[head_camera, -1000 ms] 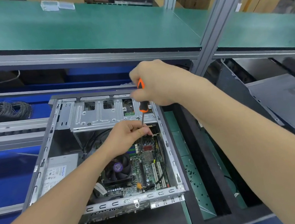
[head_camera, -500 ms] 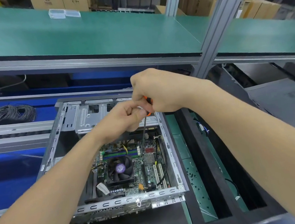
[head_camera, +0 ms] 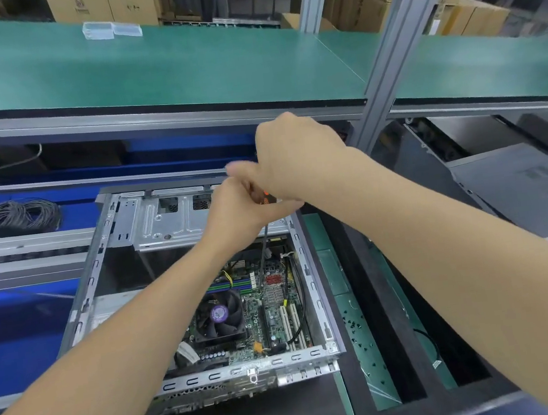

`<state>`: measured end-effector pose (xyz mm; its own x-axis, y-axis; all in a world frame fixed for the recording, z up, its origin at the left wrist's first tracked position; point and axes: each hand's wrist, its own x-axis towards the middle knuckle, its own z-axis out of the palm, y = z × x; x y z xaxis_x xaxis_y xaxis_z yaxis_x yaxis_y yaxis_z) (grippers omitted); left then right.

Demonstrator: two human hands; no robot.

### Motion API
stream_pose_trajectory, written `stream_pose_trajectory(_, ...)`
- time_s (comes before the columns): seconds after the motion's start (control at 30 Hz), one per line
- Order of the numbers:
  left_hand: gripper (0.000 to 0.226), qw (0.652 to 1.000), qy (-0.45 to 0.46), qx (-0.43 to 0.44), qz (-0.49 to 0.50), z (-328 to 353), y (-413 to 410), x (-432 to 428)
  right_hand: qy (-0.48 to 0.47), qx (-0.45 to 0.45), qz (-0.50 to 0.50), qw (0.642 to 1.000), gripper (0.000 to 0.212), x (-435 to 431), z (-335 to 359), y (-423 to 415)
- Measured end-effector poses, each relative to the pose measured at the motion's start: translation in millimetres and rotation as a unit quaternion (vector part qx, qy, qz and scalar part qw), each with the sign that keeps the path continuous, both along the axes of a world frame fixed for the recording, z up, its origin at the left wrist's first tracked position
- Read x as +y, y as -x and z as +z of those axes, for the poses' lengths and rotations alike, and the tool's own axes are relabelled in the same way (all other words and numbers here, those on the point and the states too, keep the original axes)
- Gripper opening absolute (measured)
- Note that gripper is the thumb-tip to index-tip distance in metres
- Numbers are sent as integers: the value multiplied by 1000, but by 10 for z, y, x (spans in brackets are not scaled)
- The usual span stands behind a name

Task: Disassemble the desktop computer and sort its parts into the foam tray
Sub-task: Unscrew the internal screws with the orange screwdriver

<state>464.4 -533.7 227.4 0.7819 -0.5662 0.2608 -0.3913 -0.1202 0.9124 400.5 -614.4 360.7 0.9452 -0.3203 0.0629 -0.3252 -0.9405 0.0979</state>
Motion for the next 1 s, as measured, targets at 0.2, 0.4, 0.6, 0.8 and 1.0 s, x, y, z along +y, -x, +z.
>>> stream_pose_trajectory(0.2, 22, 987, -2, 21, -158, -39, -99, 168, -27, 89, 165, 982, 9, -149, 120, 43)
stream_pose_trajectory(0.4, 21, 957, -77, 58, -274, -172, -252, 364, 2, 91, 244, 965, 34, -223, 104, 102)
stream_pose_trajectory(0.6, 22, 960, -124, 11, -251, -166, -211, 273, -33, 104, 256, 961, 23, -214, 59, 98)
stream_pose_trajectory(0.8, 29, 986, -79, -32, -140, -293, -126, 195, -71, -6, 182, 981, 30, -231, -60, 148)
stream_pose_trajectory(1.0, 46, 995, -37, 25, -94, -472, -100, 124, 27, -54, 10, 998, 56, -41, -15, 189)
